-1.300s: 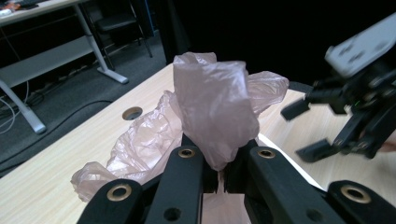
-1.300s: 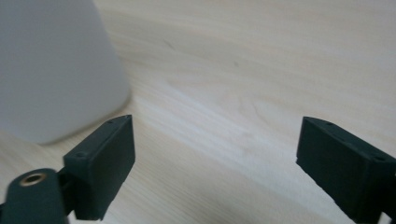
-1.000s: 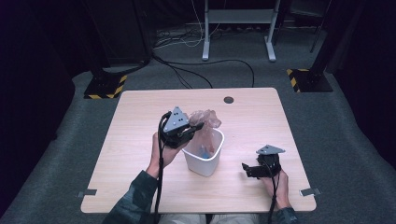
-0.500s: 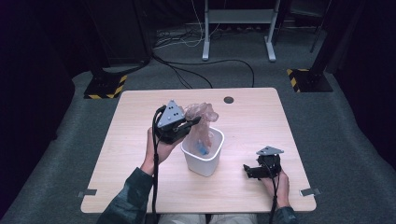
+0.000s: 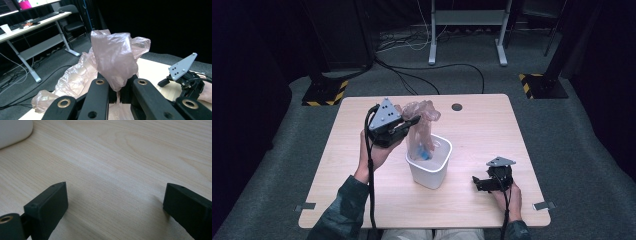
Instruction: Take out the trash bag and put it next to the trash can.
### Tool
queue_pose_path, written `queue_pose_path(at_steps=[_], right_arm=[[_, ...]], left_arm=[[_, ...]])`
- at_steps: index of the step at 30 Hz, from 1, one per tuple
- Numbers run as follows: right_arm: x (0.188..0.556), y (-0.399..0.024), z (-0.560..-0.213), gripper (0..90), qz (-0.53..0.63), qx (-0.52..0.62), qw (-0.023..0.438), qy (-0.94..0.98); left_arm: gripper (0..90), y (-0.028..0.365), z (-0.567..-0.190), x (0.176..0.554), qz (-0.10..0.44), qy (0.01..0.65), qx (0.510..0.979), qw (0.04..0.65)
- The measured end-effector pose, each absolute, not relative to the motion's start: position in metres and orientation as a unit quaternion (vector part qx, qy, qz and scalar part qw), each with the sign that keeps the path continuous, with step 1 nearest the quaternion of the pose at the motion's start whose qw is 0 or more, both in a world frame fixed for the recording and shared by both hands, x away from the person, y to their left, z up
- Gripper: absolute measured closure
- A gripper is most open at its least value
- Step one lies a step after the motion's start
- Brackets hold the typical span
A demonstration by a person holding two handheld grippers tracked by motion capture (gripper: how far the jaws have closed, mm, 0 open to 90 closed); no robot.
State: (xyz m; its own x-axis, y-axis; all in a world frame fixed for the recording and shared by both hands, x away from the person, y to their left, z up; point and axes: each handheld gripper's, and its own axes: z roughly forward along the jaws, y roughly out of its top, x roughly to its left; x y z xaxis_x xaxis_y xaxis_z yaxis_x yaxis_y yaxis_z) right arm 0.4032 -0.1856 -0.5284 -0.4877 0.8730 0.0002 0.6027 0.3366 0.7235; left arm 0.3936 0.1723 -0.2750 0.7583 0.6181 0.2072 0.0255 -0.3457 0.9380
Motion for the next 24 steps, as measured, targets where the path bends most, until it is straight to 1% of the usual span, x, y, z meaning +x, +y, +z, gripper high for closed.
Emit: queue_pose_path(at_steps=[11, 24], right_arm=[[0.403, -0.185, -0.529, 4.9, 0.34, 0.465, 0.2, 0.793], [0.403, -0.185, -0.529, 5.1, 0.34, 0.464, 0.201, 0.793]], left_arm=[[87.1, 0.175, -0.265, 0.392, 0.288, 0.213, 0.764, 0.536], [87.1, 0.185, -0.235, 0.387, 0.317, 0.213, 0.747, 0.545]])
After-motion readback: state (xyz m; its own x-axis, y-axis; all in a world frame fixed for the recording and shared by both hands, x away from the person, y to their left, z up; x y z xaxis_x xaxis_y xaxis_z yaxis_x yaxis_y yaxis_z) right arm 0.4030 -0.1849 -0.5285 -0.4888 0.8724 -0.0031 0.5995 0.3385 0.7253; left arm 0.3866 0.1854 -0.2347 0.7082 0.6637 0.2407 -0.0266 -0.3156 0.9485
